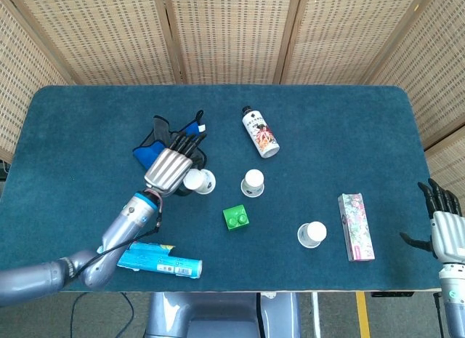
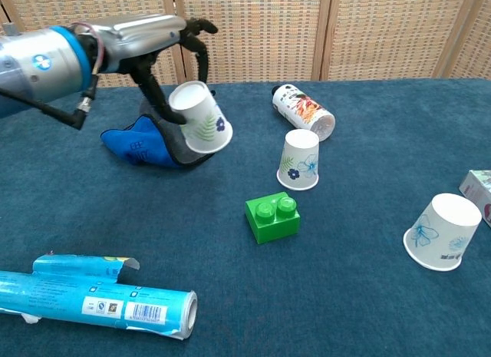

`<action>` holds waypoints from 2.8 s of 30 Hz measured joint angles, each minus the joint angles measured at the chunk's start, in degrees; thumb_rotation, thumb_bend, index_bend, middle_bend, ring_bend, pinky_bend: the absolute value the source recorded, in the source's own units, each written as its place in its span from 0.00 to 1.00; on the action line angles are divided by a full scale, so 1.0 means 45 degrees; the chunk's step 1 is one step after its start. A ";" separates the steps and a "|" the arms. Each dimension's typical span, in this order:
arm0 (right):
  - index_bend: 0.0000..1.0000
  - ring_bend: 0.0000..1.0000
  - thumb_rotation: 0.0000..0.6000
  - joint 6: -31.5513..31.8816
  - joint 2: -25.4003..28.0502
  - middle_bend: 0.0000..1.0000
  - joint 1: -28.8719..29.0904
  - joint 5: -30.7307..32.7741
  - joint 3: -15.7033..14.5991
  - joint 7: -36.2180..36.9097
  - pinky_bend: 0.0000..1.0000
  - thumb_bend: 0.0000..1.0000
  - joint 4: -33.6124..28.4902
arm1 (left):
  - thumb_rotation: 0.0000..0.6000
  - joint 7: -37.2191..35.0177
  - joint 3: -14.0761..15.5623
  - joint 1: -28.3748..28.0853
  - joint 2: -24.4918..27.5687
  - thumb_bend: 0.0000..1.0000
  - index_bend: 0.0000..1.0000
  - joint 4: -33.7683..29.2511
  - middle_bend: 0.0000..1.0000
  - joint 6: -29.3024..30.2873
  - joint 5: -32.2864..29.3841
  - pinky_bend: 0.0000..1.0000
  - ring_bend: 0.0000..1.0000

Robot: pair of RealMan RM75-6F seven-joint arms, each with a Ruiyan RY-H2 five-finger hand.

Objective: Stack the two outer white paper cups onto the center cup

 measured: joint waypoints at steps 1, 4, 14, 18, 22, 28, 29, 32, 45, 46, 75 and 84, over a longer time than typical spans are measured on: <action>0.09 0.00 1.00 -0.0085 -0.0029 0.00 0.0032 0.0106 0.0038 -0.0006 0.02 0.07 0.0080 | 1.00 -0.0056 -0.0096 -0.0227 -0.0211 0.15 0.48 0.0272 0.00 -0.0106 -0.0048 0.00 0.00; 0.10 0.00 1.00 -0.0364 -0.0114 0.00 0.0116 0.0418 0.0119 -0.0049 0.02 0.07 0.0295 | 1.00 -0.0236 -0.0347 -0.0889 -0.0814 0.15 0.48 0.1095 0.00 -0.0447 -0.0153 0.00 0.00; 0.10 0.00 1.00 -0.0934 -0.0401 0.00 0.0311 0.1194 0.0384 -0.0139 0.02 0.07 0.0944 | 1.00 -0.1734 -0.0842 -0.2906 -0.2753 0.15 0.48 0.3835 0.00 -0.1411 -0.0050 0.00 0.00; 0.10 0.00 1.00 -0.1024 -0.0422 0.00 0.0334 0.1308 0.0447 -0.0114 0.02 0.07 0.1023 | 1.00 -0.1880 -0.0831 -0.3398 -0.3009 0.15 0.48 0.4364 0.00 -0.1769 -0.0052 0.00 0.00; 0.10 0.00 1.00 -0.0919 -0.0424 0.00 0.0308 0.1254 0.0472 -0.0058 0.02 0.07 0.1037 | 1.00 -0.1484 -0.0764 -0.3716 -0.3030 0.15 0.48 0.4566 0.00 -0.2093 -0.0503 0.00 0.00; 0.11 0.00 1.00 -0.0727 -0.0351 0.00 0.0234 0.1157 0.0488 -0.0021 0.01 0.07 0.0892 | 1.00 -0.1372 -0.0734 -0.4074 -0.3227 0.15 0.48 0.4938 0.00 -0.2121 -0.0861 0.00 0.00; 0.11 0.00 1.00 -0.0655 -0.0333 0.00 0.0215 0.1106 0.0486 -0.0030 0.01 0.07 0.0856 | 1.00 -0.1423 -0.0717 -0.4110 -0.3284 0.15 0.47 0.5028 0.00 -0.2103 -0.0832 0.00 0.00; 0.12 0.00 1.00 -0.0602 -0.0272 0.00 0.0181 0.0996 0.0467 0.0061 0.01 0.06 0.0763 | 1.00 -0.1519 -0.0643 -0.4280 -0.3469 0.14 0.40 0.5352 0.00 -0.2229 -0.0860 0.00 0.00; 0.13 0.00 1.00 -0.0687 -0.0248 0.00 0.0157 0.0892 0.0383 0.0160 0.01 0.06 0.0807 | 1.00 -0.1924 -0.0136 -0.3733 -0.2911 0.12 0.24 0.4598 0.00 -0.1227 -0.0566 0.00 0.00; 0.13 0.00 1.00 -0.0702 -0.0252 0.00 0.0161 0.0885 0.0368 0.0130 0.01 0.06 0.0798 | 1.00 -0.1915 -0.0069 -0.3561 -0.2716 0.12 0.24 0.4326 0.00 -0.1008 -0.0491 0.00 0.00; 0.22 0.00 1.00 0.0256 -0.0376 0.00 0.0249 -0.1293 -0.0716 -0.2829 0.02 0.08 -0.2117 | 1.00 -0.1504 0.5640 0.6882 0.3545 0.12 0.15 -0.2121 0.00 0.9418 0.4176 0.00 0.00; 0.29 0.00 1.00 -0.0836 -0.0352 0.00 0.1091 -0.1066 -0.0772 -0.5529 0.02 0.12 -0.4551 | 1.00 -0.2747 0.5522 0.7777 0.3803 0.12 0.15 -0.1937 0.00 0.9651 0.5041 0.00 0.00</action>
